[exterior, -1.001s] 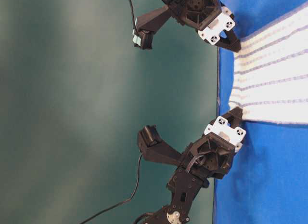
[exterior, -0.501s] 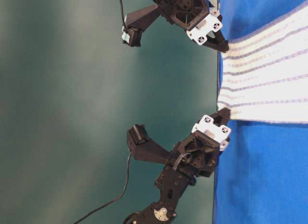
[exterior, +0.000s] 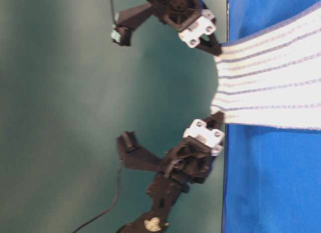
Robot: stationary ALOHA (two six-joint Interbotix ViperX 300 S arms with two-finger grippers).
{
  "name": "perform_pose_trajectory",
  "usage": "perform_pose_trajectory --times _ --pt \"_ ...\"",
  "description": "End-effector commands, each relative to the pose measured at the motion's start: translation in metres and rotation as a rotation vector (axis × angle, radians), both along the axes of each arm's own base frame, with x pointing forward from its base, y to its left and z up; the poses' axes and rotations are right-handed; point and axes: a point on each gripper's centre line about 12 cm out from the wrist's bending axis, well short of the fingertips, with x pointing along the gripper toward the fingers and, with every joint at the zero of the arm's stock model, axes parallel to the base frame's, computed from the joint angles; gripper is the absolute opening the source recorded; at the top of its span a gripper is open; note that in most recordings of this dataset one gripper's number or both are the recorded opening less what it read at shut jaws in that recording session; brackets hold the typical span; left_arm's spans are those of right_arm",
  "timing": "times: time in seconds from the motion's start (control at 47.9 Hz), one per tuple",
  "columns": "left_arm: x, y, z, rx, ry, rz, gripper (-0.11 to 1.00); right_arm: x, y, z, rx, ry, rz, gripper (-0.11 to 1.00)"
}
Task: Fold a vertical towel.
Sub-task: 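Lift the far edge with both grippers and fold it toward the near end, then lower the held edge onto the towel's near half with both grippers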
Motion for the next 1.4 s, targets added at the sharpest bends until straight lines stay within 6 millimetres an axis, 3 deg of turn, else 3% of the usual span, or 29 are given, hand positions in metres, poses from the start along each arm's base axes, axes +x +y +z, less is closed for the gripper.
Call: perform_pose_trajectory --times 0.0,0.292,0.522,0.96,1.377 --pt "0.001 -0.004 0.034 0.041 -0.060 -0.013 0.03 0.000 -0.001 0.024 -0.038 -0.040 0.002 0.10" --pt "-0.002 -0.029 0.063 0.118 -0.066 -0.090 0.03 -0.006 0.022 0.065 -0.079 -0.087 0.050 0.10" --pt "-0.010 -0.067 0.074 0.122 -0.059 -0.170 0.03 -0.009 0.064 0.063 -0.065 -0.090 0.144 0.10" --pt "-0.011 -0.159 0.052 0.067 -0.012 -0.376 0.03 -0.008 0.156 0.046 0.028 -0.034 0.390 0.10" --pt "-0.009 -0.210 0.015 -0.032 0.043 -0.464 0.03 -0.006 0.201 0.022 0.155 0.022 0.461 0.10"
